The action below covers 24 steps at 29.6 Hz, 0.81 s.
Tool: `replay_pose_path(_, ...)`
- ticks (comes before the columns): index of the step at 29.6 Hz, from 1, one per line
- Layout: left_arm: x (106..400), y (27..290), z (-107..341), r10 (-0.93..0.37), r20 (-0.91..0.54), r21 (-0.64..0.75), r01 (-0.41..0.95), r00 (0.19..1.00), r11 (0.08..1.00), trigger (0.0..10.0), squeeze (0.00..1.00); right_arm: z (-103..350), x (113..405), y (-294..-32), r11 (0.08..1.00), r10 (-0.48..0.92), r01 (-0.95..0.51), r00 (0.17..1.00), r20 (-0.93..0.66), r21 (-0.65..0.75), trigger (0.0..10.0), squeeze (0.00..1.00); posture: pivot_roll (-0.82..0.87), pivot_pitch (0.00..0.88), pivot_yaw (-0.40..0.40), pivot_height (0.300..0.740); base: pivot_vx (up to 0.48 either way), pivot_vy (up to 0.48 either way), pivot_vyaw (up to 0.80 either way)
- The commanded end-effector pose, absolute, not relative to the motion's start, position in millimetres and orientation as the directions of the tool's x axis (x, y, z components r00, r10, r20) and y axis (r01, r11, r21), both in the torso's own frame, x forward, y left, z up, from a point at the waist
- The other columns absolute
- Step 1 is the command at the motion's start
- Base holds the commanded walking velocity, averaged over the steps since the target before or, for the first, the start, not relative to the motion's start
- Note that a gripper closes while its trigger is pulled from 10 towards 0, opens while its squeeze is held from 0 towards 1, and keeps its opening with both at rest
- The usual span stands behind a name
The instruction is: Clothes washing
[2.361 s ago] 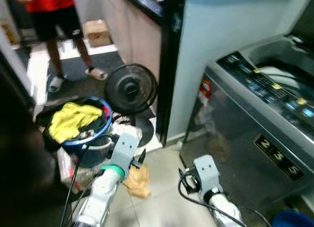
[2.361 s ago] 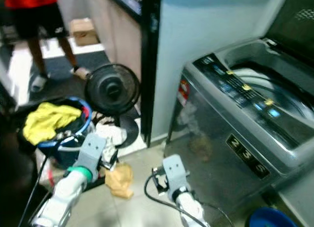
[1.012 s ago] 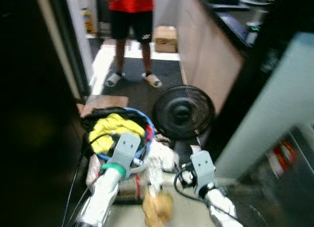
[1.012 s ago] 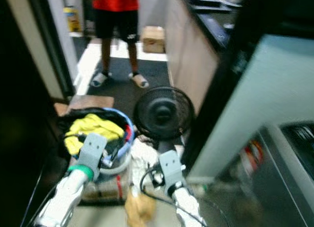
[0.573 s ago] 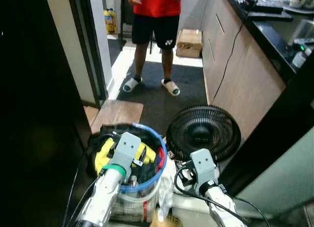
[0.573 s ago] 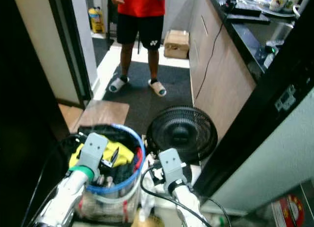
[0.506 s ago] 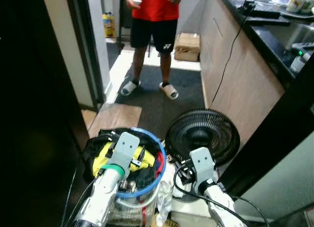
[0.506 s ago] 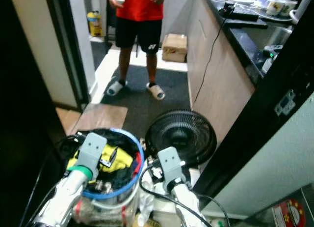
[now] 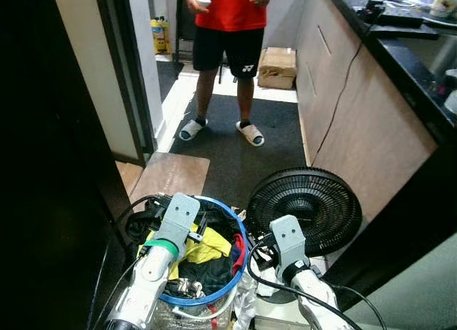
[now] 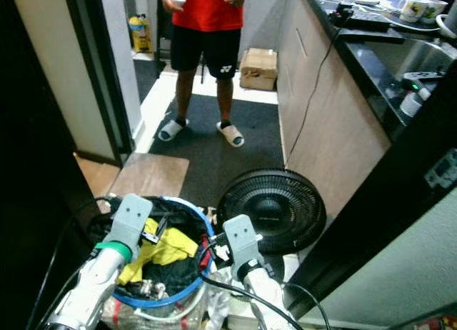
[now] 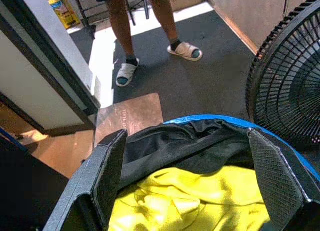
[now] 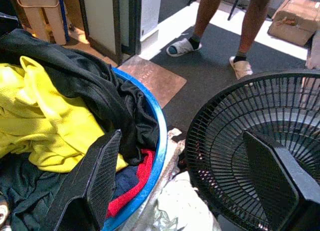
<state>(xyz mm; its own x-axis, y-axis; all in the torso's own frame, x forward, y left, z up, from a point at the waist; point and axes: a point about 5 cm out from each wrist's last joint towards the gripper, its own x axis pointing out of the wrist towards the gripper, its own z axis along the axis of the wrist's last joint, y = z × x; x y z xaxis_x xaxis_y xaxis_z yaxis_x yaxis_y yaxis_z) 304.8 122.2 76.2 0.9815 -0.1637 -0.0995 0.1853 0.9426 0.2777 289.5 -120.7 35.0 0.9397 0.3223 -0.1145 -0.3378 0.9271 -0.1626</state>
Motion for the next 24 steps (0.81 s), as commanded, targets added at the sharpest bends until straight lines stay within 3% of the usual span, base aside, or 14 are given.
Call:
replay_pose_path(1, 301.3, 122.8, 68.4, -0.164, -0.129, 0.281, 0.195, 0.978, 0.940, 10.0, 0.00, 29.8, 285.5, -122.3, 0.928, 0.319, -0.337, 0.939, -0.131, -0.159, 10.0, 0.00, 0.07, 0.000, 0.017, 0.740, 0.000, 0.000, 0.00)
replay_pose_path(16, 299.1, 123.8, 63.0, -0.168, -0.151, 0.278, 0.205, 0.974, 0.938, 10.0, 0.00, 38.7, 290.2, -122.8, 0.940, 0.292, -0.301, 0.953, -0.082, -0.159, 10.0, 0.00, 0.07, 0.000, 0.020, 0.740, 0.000, 0.000, 0.00)
replay_pose_path(24, 308.2, 120.0, 63.9, -0.206, -0.189, 0.326, 0.259, 0.960, 0.909, 10.0, 0.00, 59.9, 309.6, -114.9, 0.965, 0.237, -0.237, 0.971, -0.010, -0.116, 10.0, 0.00, 0.10, 0.115, 0.037, 0.740, 0.000, 0.000, 0.00)
